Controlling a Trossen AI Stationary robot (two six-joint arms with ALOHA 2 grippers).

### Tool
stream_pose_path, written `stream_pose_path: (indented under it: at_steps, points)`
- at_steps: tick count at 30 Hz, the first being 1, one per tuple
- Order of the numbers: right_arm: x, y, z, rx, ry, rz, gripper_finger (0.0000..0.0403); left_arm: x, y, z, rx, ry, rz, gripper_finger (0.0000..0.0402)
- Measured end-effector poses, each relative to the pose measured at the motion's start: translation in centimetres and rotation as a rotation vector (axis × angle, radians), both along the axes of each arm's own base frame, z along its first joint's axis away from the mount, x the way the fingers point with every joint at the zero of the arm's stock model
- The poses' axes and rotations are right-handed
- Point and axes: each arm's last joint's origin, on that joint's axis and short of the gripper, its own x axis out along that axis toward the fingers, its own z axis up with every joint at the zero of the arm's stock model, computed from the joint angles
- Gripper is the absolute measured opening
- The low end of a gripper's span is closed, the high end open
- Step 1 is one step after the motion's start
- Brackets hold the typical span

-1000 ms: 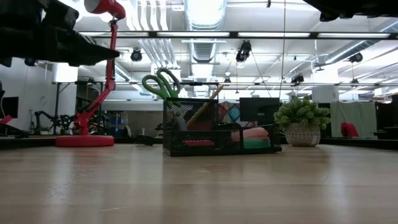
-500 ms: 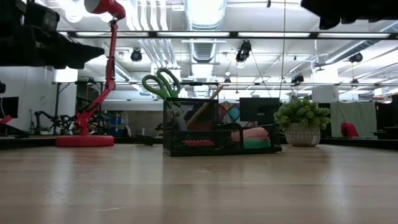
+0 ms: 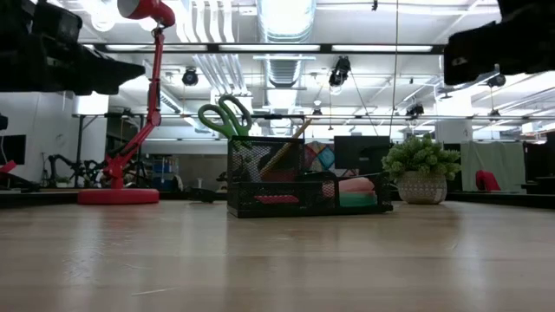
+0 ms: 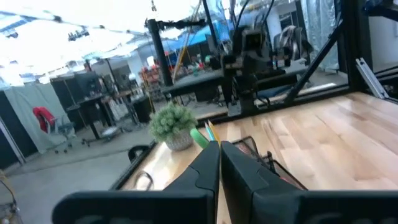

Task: Pick and place office supplies into organizer
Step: Return to Home Position

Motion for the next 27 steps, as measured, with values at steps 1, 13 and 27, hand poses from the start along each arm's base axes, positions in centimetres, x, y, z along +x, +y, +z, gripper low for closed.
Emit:
stream_pose_path:
  at_steps: [1, 13, 27]
  points:
    - [0.0, -0.2, -0.3, 0.001, -0.031, -0.017, 0.0008, 0.0, 0.0, 0.1, 0.010, -0.008, 0.000, 0.0000]
    - [-0.6, -4.3, -1.8, -0.014, -0.052, -0.297, 0.0008, 0.0, -0.1, 0.0, 0.012, -0.005, -0.023, 0.0000]
    - [-2.3, -4.2, -2.2, 0.049, -0.016, -0.363, 0.0008, -0.2, -0.2, -0.6, -0.072, 0.053, -0.062, 0.0000]
